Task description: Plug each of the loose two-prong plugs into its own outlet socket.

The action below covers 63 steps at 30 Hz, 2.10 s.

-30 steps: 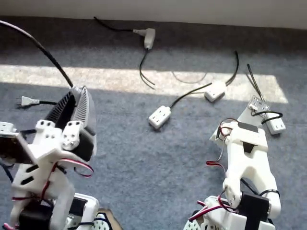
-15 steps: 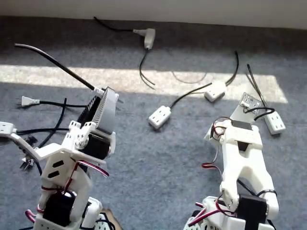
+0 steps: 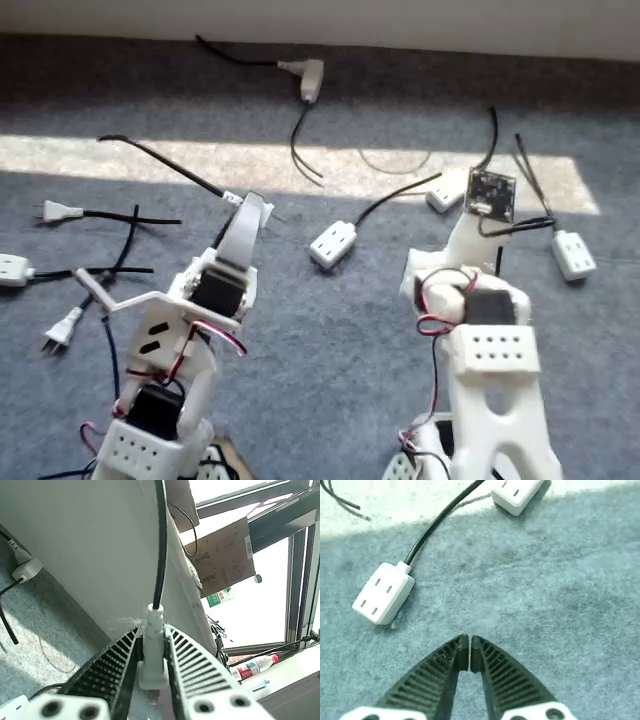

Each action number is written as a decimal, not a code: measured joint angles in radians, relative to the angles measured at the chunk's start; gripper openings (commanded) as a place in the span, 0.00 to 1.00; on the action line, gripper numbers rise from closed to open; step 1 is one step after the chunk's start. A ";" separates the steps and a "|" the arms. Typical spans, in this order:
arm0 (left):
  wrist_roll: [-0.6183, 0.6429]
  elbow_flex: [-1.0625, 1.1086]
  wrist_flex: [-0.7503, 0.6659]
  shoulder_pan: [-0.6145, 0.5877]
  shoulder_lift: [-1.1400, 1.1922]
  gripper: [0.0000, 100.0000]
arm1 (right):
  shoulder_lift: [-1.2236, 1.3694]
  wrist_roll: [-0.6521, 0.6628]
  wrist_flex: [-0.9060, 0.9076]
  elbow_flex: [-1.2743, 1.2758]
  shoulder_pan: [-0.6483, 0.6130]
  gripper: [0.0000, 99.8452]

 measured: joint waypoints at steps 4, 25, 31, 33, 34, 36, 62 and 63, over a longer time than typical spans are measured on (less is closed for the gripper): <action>0.071 0.000 -0.008 0.011 0.000 0.01 | -0.163 0.048 0.000 0.089 -0.091 0.01; 0.109 0.000 0.178 0.261 0.000 0.01 | -0.649 0.149 0.051 0.216 -0.488 0.01; 0.068 0.000 0.187 0.287 0.000 0.01 | -0.649 0.218 0.029 0.216 -0.488 0.01; 0.066 0.000 0.187 0.285 0.000 0.01 | -0.649 0.236 -0.002 0.216 -0.480 0.01; 0.066 0.000 0.192 0.285 0.000 0.01 | -0.649 0.247 -0.017 0.216 -0.465 0.01; 0.066 0.000 0.212 0.304 0.000 0.01 | -0.647 0.292 -0.040 0.218 -0.423 0.01; -0.064 0.003 0.315 0.397 0.002 0.01 | -0.649 0.411 -0.265 0.423 -0.137 0.01; -0.068 0.003 0.315 0.365 0.002 0.01 | -0.649 0.411 -0.249 0.423 -0.110 0.01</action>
